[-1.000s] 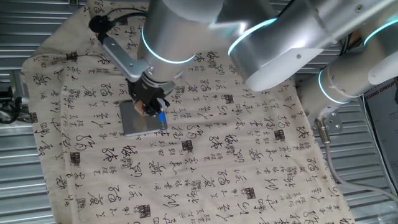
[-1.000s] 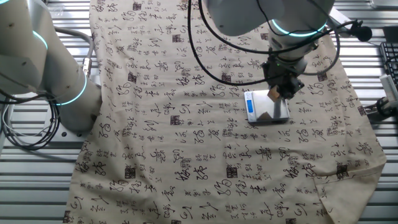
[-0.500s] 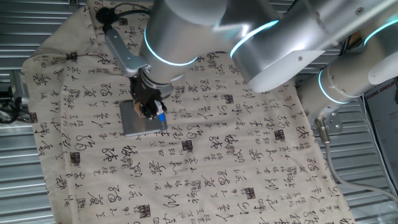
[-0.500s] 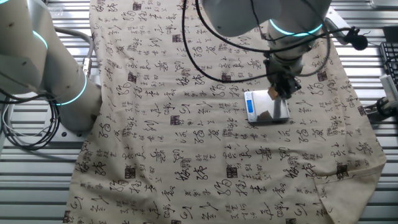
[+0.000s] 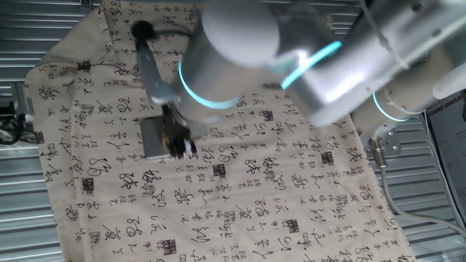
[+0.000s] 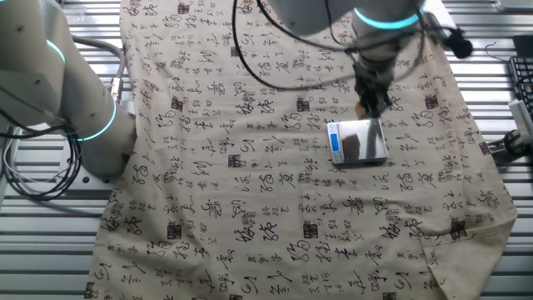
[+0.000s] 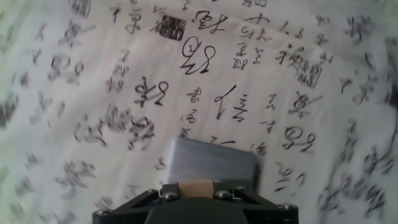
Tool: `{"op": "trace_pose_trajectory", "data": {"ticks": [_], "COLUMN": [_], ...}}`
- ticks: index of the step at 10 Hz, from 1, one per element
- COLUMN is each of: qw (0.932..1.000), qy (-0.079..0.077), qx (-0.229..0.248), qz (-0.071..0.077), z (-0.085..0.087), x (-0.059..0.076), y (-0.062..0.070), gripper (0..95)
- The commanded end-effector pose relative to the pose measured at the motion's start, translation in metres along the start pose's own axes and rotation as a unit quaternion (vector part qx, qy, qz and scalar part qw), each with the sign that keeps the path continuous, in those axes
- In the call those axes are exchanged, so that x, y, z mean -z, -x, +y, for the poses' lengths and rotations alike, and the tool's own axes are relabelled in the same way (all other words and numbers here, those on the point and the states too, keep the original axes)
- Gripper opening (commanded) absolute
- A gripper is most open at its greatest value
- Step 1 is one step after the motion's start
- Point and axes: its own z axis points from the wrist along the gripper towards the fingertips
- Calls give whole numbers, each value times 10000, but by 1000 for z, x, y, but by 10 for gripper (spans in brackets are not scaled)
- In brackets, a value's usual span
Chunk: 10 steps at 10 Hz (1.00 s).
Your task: Remove the object from the scale
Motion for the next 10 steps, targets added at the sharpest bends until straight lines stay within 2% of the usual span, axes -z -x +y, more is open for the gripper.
{"op": "trace_pose_trajectory", "data": {"ticks": [1, 3, 6, 10], "qw": [9996, 9986, 9977, 9977], "qy": [-85, -85, -82, -61], "qx": [-271, -522, -671, -671], "qz": [2, -11, -8, -15], "z": [26, 34, 39, 43], "x": [-1, 2, 16, 17], "y": [-6, -8, -8, -9], "gripper": [0, 0, 0, 0]}}
